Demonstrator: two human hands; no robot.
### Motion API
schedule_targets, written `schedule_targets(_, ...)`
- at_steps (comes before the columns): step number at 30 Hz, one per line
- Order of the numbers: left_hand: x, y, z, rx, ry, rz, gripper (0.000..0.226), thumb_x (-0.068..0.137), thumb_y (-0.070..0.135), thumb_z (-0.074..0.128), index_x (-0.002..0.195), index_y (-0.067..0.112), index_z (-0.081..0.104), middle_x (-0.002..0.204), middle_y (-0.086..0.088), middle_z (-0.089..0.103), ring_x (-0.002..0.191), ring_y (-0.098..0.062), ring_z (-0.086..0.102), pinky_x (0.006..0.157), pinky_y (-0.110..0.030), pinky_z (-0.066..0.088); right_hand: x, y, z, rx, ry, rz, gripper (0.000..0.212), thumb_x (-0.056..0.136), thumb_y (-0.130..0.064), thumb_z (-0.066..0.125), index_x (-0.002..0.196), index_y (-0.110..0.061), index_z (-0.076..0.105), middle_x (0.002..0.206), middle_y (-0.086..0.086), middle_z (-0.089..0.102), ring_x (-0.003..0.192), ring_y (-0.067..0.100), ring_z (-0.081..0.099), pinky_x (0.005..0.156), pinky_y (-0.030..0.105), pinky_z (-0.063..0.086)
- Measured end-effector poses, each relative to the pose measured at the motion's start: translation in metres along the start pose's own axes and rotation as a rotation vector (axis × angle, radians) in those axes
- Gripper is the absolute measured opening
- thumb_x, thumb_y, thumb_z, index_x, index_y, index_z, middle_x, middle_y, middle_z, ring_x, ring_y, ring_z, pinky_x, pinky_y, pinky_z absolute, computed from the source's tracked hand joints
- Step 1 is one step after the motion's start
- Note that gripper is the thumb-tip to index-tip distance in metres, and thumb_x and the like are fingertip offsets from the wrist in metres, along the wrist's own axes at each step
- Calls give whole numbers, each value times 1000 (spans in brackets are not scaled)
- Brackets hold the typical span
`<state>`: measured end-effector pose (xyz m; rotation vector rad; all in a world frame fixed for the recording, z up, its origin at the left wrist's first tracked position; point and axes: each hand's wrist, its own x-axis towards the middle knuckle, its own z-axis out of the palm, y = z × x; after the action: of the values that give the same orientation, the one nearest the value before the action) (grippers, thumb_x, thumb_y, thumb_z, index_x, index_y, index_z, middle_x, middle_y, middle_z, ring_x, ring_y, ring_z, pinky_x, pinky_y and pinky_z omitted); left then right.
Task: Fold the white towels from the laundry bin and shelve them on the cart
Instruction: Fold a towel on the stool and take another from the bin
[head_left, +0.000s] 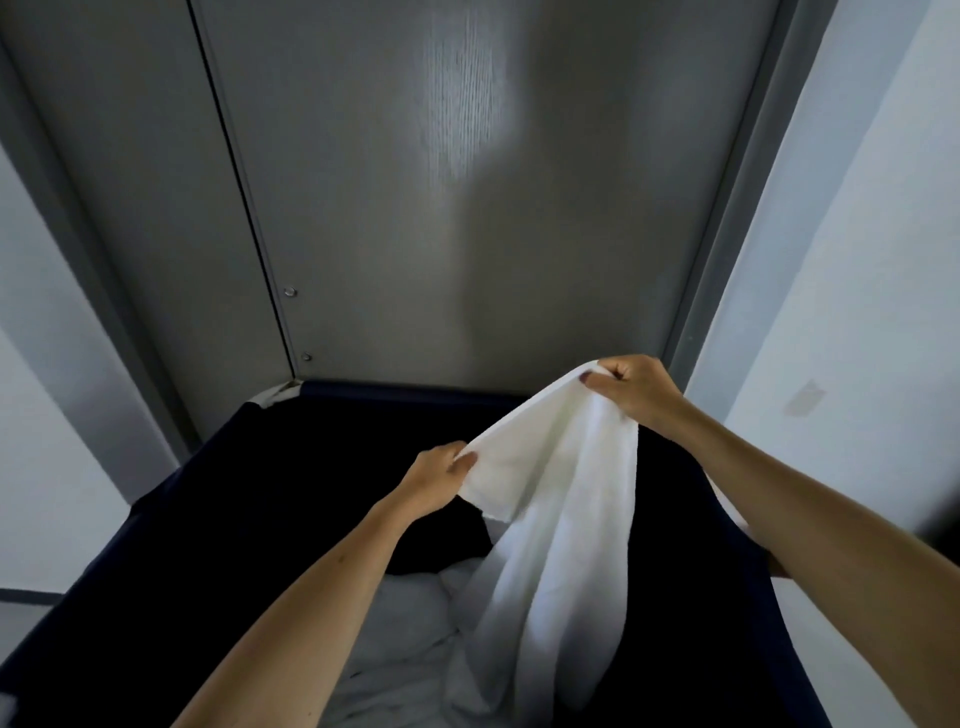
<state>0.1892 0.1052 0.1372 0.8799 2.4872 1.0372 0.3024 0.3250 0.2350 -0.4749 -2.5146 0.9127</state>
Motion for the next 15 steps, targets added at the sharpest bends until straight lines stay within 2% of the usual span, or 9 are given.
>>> schedule_targets(3, 4, -5, -17, -54, 131, 24, 15, 98, 21, 46, 88, 13, 54, 79, -1, 56, 77, -18, 52, 62, -26, 34, -6, 15, -2, -68, -35, 26, 48, 88, -22, 63, 53, -10, 32, 55, 0, 30, 51, 8, 26, 44, 18, 24)
schedule_targets(6, 8, 14, -43, -378, 351, 98, 18, 96, 6, 45, 81, 14, 50, 71, 1, 48, 75, -13, 45, 58, -20, 35, -12, 19, -2, -198, -137, -58, 38, 89, -23, 64, 67, 8, 55, 65, 10, 49, 64, 14, 42, 55, 17, 30)
schedule_targets(7, 9, 29, -52, -520, 427, 116, 20, 97, 5, 43, 81, 14, 51, 71, 1, 48, 72, -13, 45, 57, -18, 37, -14, 16, 0, -257, -193, -122, 38, 89, -22, 64, 67, 7, 54, 66, 10, 51, 67, 17, 44, 59, 18, 29)
schedule_targets(9, 10, 68, -69, -717, 499, 169, 25, 98, 9, 41, 77, 17, 51, 70, -1, 44, 64, -11, 41, 51, -17, 38, -16, 9, 5, -320, -261, -226, 37, 88, -20, 65, 62, -1, 47, 60, 1, 41, 66, 19, 43, 63, 19, 27)
schedule_targets(11, 10, 107, -81, -835, 490, 249, 27, 97, 13, 43, 71, 19, 49, 69, -1, 41, 64, -12, 40, 55, -23, 38, -15, 10, 12, -275, -259, -212, 35, 87, -18, 66, 63, 3, 52, 65, 2, 40, 68, 20, 44, 64, 21, 29)
schedule_targets(13, 10, 132, -91, -948, 525, 262, 26, 97, 15, 45, 71, 18, 51, 70, 0, 48, 68, -13, 47, 64, -28, 44, -16, 10, 16, -210, -238, -116, 31, 87, -20, 65, 73, 7, 60, 72, 6, 46, 70, 17, 47, 60, 19, 32)
schedule_targets(15, 14, 144, -104, -1169, 600, 223, 22, 97, 17, 47, 77, 16, 56, 75, -1, 58, 73, -14, 57, 71, -31, 51, -14, 13, 17, -134, -204, -35, 27, 87, -21, 65, 64, -8, 60, 66, 2, 48, 66, 14, 47, 54, 14, 35)
